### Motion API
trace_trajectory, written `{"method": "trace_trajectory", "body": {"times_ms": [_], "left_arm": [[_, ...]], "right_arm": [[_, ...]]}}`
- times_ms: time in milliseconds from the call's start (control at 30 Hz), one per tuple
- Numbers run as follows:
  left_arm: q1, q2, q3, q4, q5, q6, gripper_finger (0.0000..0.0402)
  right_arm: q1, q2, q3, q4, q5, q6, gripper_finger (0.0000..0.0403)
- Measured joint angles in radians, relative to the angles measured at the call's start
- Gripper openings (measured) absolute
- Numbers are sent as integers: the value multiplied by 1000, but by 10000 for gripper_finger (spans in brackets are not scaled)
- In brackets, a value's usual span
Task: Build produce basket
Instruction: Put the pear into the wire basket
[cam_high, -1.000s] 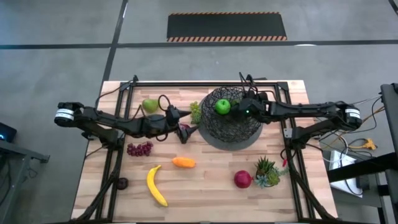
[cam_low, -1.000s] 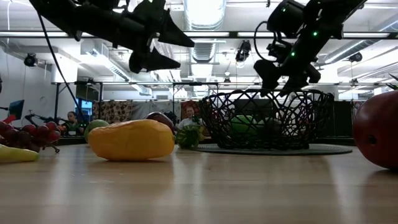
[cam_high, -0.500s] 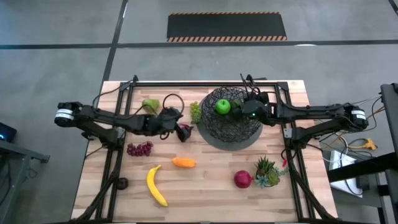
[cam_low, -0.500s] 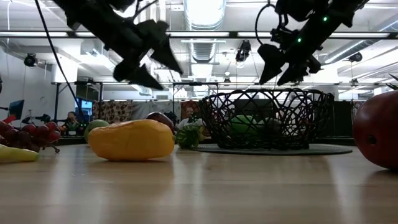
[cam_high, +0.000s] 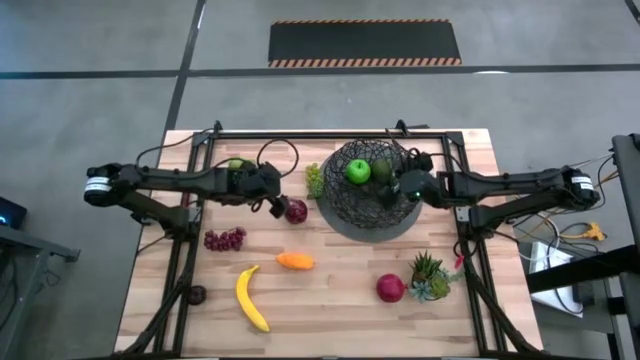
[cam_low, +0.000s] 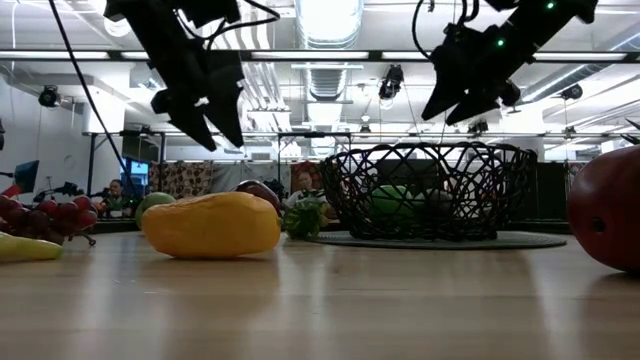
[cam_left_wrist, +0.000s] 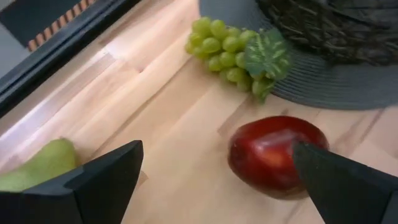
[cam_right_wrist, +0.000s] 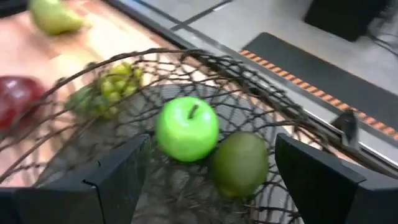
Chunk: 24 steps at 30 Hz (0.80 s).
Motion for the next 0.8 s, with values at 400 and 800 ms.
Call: {"method": "trace_trajectory", "body": {"times_ms": [400, 800], "left_arm": [[-63, -1, -61, 410, 0, 134, 396], [-85, -1, -61, 411, 6, 5, 396]], "right_arm": [[95, 0, -73, 433, -136, -424, 327], [100, -48, -125, 535, -266, -483, 327]]}}
